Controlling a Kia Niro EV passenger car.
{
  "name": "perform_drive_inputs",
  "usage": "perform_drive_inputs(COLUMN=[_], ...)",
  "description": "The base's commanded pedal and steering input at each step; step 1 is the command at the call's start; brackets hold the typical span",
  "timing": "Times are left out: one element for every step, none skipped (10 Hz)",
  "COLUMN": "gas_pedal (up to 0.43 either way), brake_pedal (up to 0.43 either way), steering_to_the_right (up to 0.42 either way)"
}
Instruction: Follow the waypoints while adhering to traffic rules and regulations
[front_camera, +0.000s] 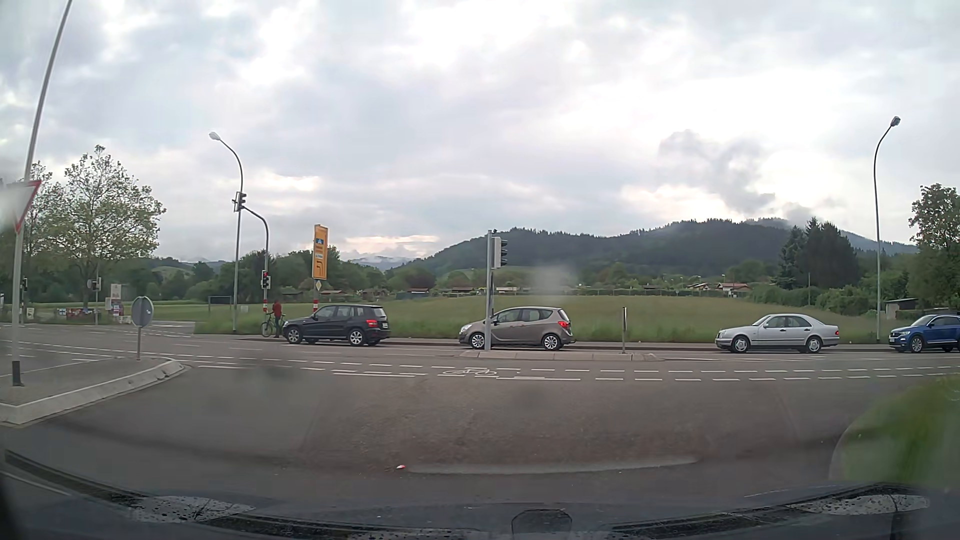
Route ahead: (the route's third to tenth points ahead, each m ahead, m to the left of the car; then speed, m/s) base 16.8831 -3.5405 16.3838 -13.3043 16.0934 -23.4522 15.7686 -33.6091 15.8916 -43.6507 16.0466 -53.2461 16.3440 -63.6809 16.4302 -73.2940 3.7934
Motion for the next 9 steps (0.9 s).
perform_drive_inputs(gas_pedal=[0.047, 0.028, 0.008, 0.008, 0.008, 0.008, 0.028, 0.028, 0.028], brake_pedal=[0.0, 0.0, 0.0, 0.0, 0.0, 0.0, 0.0, 0.0, 0.0], steering_to_the_right=[0.214, 0.223, 0.232, 0.245, 0.254, 0.264, 0.282, 0.296, 0.309])
